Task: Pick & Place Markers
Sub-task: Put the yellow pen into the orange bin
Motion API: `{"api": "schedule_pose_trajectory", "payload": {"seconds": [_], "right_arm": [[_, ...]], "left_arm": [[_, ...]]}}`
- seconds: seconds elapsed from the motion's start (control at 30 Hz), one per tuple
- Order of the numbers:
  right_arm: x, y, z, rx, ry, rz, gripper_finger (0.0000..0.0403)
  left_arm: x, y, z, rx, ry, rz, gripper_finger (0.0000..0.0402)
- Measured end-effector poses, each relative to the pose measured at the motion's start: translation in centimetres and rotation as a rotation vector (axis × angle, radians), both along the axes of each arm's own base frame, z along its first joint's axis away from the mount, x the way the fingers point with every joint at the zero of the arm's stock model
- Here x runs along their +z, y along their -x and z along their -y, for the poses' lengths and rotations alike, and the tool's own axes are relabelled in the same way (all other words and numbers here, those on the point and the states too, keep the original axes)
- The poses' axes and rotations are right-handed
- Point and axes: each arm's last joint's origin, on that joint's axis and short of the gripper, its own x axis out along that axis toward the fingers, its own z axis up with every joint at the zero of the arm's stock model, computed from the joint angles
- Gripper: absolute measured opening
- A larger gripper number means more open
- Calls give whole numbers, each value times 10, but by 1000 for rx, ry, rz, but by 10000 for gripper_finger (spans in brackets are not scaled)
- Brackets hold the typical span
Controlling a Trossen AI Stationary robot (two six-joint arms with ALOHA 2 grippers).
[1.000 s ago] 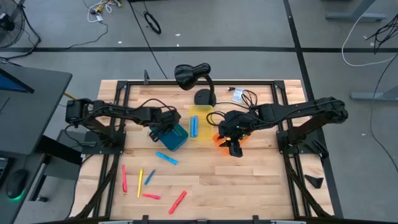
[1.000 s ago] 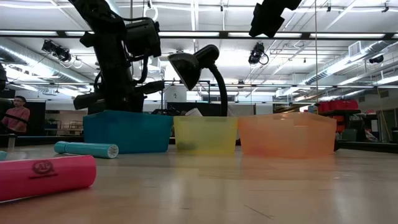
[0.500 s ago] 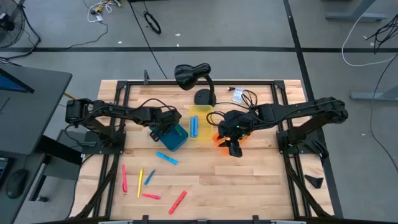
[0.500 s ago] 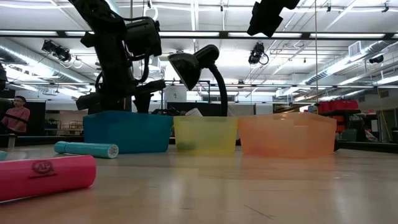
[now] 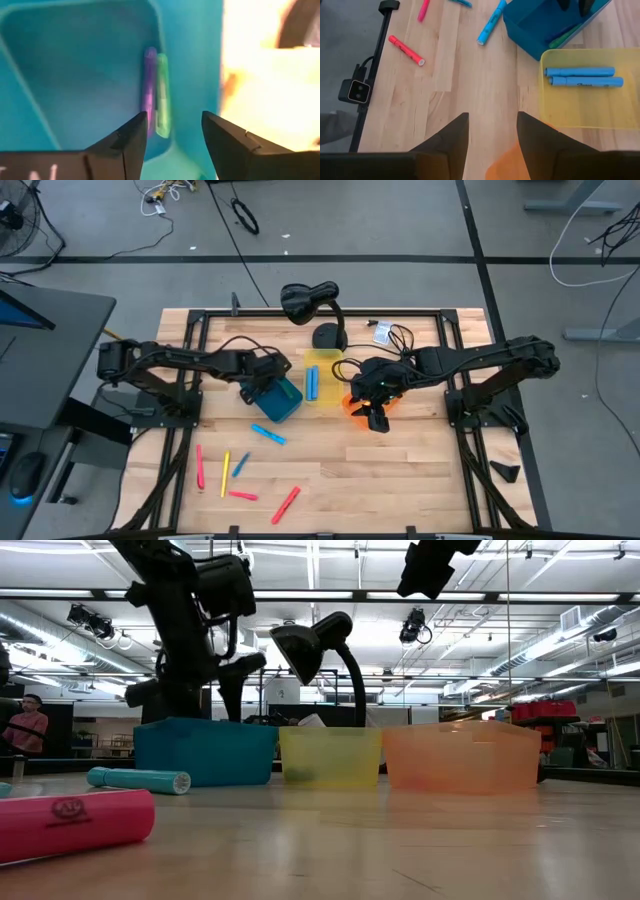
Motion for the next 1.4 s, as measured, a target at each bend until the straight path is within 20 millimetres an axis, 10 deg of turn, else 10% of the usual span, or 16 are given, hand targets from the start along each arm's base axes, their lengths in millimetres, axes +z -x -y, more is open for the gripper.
{"api": "schedule_pose_trajectory", "payload": {"seconds": [0.63,1.4], "right_arm": [[0,-2,0,5,3,15,166],[4,-5,0,-56,-54,50,166]], "left_arm": [[63,28,16,-379,-246,173,190],[78,82,87,-844,-29,109,190]]}}
